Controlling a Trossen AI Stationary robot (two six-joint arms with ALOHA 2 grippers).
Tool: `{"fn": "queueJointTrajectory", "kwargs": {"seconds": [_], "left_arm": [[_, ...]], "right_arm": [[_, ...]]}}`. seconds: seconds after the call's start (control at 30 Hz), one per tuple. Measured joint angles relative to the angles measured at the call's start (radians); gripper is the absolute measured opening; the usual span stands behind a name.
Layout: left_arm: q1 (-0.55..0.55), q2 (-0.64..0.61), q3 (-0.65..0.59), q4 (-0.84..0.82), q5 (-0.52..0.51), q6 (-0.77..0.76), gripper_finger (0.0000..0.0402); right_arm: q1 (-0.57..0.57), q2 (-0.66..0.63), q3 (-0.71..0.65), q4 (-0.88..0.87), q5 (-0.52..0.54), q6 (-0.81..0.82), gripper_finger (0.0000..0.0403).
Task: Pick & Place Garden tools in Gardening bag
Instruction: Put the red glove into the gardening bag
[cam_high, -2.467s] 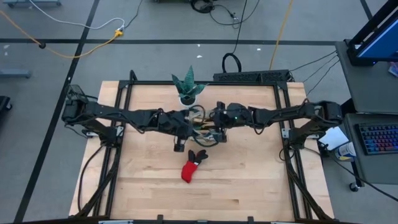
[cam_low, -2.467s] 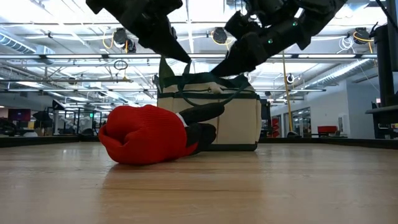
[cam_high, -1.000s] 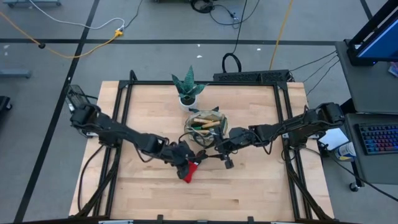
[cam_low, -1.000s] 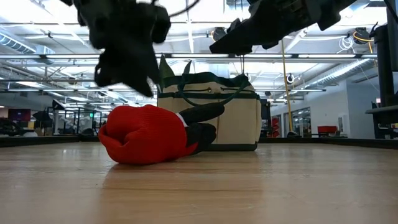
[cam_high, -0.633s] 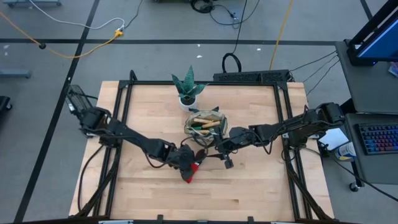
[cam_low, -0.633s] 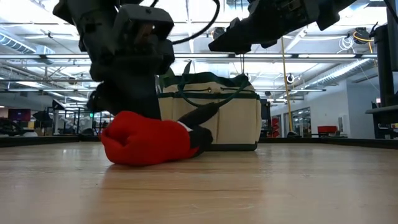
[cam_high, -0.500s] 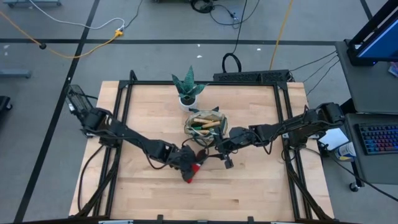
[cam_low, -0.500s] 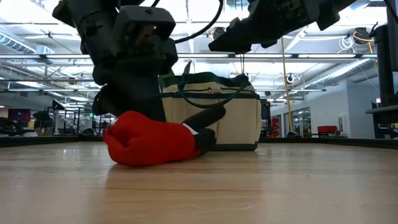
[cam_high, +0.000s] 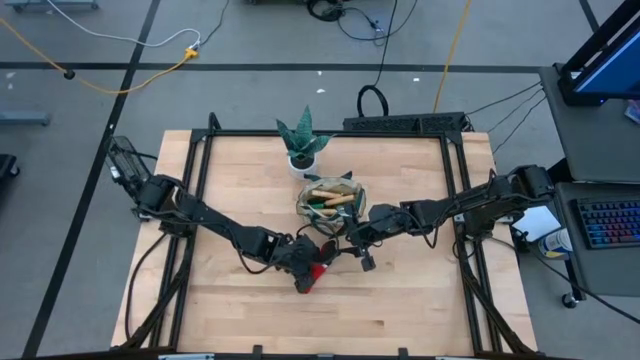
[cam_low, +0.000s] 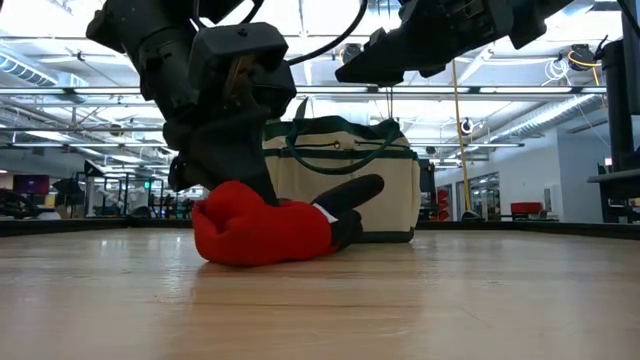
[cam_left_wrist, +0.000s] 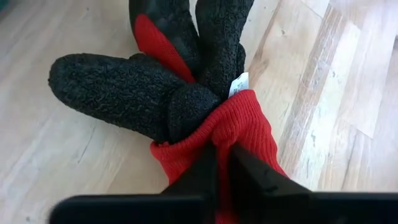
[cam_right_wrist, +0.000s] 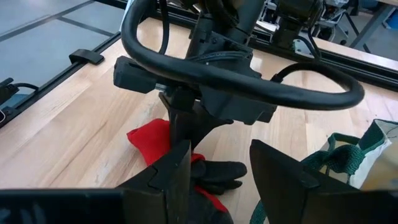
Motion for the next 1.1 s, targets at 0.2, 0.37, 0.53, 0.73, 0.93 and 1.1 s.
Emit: {"fn": "queueJointTrajectory", "kwargs": {"seconds": [0.2, 0.37, 0.53, 0.73, 0.93, 1.1], "left_arm": [[0.0, 0.003, -0.002, 0.042, -0.032, 0.026, 0.0018], [0.001, -0.023, -0.002, 0.053, -0.06, 0.089, 0.0008], [-0.013, -0.07, -0.004, 0.083, -0.129, 0.165, 0.0013], [-0.036, -0.122, -0.004, 0.071, -0.14, 0.233, 0.0008], [-0.052, -0.155, -0.003, 0.059, -0.174, 0.327, 0.0007], [-0.057, -0.17, -0.002, 0.05, -0.171, 0.379, 0.0012]], "right_arm": [[0.0, 0.0, 0.0, 0.0, 0.0, 0.0, 0.0155], [0.0, 0.0, 0.0, 0.0, 0.0, 0.0, 0.0154], [0.0, 0.0, 0.0, -0.001, 0.0, 0.003, 0.0157], [0.0, -0.006, 0.0, -0.057, 0.0, 0.036, 0.0152], [0.0, -0.019, 0.0, -0.157, -0.003, 0.153, 0.0144], [0.0, -0.036, 0.0, -0.246, -0.028, 0.23, 0.0144]]}}
